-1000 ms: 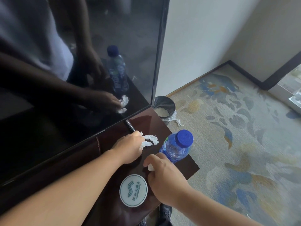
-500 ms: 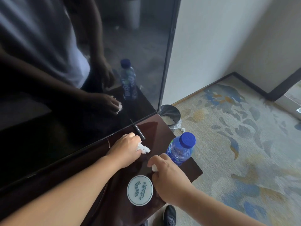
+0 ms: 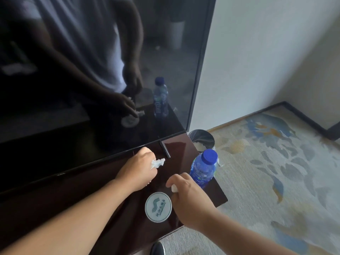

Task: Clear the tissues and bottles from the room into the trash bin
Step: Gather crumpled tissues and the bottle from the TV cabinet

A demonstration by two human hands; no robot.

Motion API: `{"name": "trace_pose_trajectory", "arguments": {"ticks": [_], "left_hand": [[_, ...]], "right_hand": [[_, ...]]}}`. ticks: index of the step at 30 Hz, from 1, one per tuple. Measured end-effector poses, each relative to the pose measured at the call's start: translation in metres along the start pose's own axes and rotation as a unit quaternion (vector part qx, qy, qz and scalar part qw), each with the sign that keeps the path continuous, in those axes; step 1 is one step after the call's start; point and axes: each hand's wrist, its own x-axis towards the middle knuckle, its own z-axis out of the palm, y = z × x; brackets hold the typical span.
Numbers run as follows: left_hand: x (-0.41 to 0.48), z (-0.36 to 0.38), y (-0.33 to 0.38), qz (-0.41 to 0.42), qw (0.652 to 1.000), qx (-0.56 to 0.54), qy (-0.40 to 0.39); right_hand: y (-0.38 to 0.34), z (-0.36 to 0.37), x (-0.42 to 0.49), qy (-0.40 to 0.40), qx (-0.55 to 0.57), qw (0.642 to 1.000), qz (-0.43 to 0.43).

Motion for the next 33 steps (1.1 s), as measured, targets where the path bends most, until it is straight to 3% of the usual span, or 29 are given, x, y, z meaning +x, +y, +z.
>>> {"name": "trace_pose_trajectory", "arguments": {"ticks": [15,33], "left_hand": [[-0.083,0.008,0.049,-0.056,0.995,-0.047,0.062],[-0.096,0.002,0.045,0.004,0.986,-0.132,0.098]], "right_hand": [[0.022,-0.023,-0.059,-0.003,0.019,0.999,-0.036],[0.001,-0.023,-0.053,0.025,0.054,0.998,-0.009]]}}
